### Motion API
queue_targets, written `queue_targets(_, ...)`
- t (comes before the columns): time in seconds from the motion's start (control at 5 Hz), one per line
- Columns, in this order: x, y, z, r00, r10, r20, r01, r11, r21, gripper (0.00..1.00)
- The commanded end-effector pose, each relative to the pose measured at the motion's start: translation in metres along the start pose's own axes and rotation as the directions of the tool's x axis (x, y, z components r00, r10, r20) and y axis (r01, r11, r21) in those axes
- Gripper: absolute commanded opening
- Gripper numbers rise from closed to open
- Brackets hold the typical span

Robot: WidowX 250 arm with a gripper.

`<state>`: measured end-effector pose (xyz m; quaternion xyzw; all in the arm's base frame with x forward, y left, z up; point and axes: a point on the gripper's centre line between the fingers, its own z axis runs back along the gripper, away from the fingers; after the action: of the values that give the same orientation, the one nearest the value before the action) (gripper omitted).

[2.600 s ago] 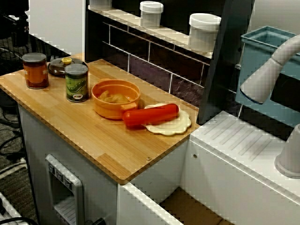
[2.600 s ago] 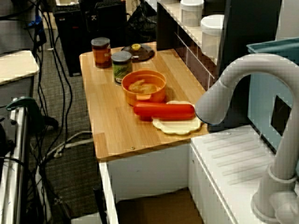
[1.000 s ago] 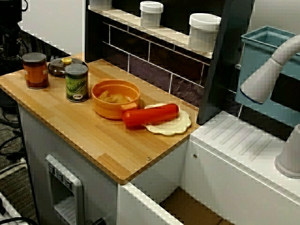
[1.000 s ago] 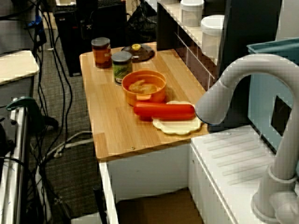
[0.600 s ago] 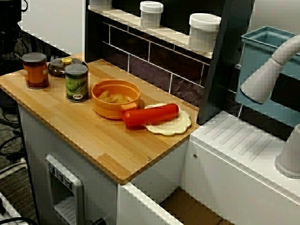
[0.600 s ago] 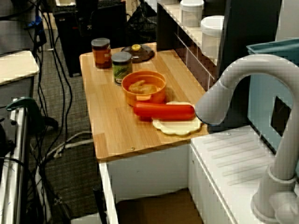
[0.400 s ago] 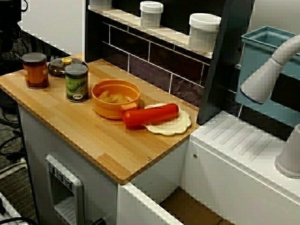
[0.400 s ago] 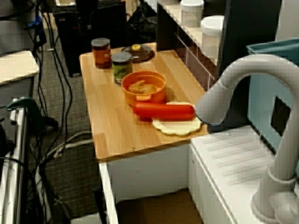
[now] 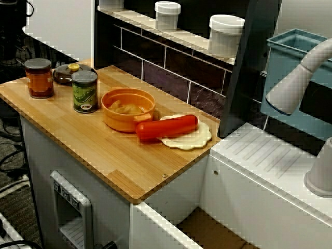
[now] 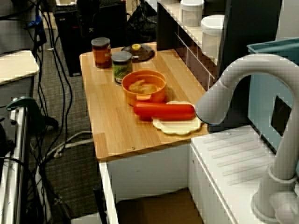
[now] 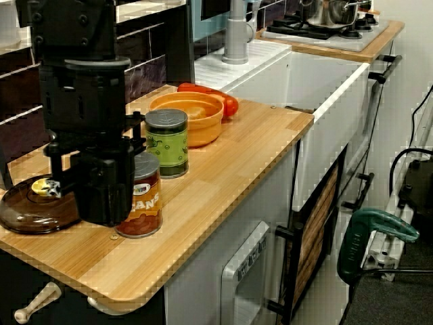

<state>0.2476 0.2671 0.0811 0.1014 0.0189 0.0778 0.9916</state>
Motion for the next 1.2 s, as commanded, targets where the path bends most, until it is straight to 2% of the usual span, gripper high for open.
queue_targets(0.0, 0.004, -0.003, 0.015, 0.999, 0.029, 0.033, -0.030, 0.999, 0.029, 0.00)
queue_targets(0.6, 0.018, -0.021, 0.019, 0.998, 0.068, 0.013, -0.067, 0.997, -0.028, 0.00)
queue_targets(1.0, 0.014, -0.037, 0.024, 0.998, 0.055, 0.008, -0.054, 0.996, -0.069, 0.00)
